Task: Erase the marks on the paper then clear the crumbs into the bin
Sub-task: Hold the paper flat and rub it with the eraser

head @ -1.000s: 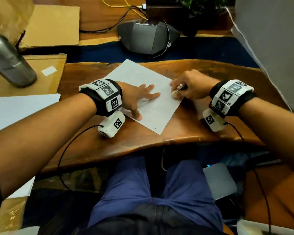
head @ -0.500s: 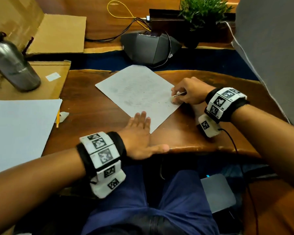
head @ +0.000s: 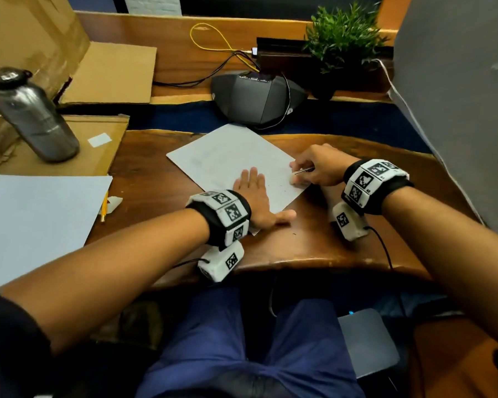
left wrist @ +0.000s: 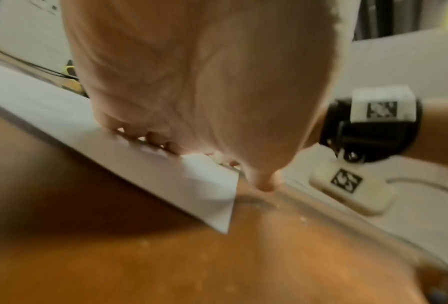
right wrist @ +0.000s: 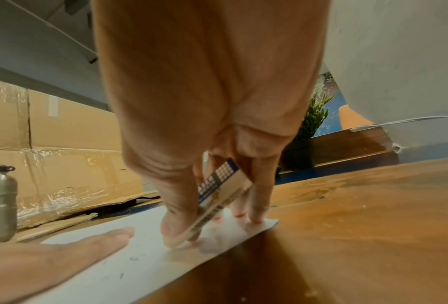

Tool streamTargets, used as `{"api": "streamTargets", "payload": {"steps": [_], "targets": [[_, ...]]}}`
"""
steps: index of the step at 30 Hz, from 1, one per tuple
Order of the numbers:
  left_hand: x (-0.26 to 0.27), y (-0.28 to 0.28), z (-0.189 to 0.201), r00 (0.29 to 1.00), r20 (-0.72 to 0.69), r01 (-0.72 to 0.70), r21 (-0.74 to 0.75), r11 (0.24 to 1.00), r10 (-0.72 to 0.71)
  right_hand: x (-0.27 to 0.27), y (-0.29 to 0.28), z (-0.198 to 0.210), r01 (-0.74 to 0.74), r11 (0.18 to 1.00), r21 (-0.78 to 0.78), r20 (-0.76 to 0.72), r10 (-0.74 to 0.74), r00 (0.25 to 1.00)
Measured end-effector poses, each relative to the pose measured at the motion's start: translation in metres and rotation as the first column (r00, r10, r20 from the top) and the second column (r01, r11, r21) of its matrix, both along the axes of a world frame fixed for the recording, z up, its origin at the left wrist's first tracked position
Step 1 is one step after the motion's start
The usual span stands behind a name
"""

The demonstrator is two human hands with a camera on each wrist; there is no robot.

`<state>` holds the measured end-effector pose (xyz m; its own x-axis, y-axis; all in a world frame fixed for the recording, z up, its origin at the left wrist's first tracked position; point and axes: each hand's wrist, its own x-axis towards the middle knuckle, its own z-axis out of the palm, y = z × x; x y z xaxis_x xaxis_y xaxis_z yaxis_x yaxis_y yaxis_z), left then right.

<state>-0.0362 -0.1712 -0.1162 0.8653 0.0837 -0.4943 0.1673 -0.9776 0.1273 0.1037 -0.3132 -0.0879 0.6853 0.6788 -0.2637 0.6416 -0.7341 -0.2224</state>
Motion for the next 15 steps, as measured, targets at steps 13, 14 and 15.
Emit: {"api": "streamTargets", "payload": {"steps": [13, 14, 15], "targets": [[0.001, -0.003, 0.002, 0.99, 0.026, 0.142, -0.034, 0.989, -0.141, 0.002, -0.004, -0.003, 0.019, 0.999, 0.041, 0.0, -0.019, 1.0], [0.002, -0.006, -0.001, 0.989, 0.017, 0.147, -0.035, 0.988, -0.147, 0.002, -0.004, -0.002, 0.019, 0.999, 0.04, 0.003, -0.019, 1.0], [0.001, -0.012, -0.002, 0.981, 0.016, 0.194, -0.061, 0.979, -0.193, 0.0, -0.003, -0.002, 0.011, 0.999, 0.039, 0.01, -0.012, 1.0]]}}
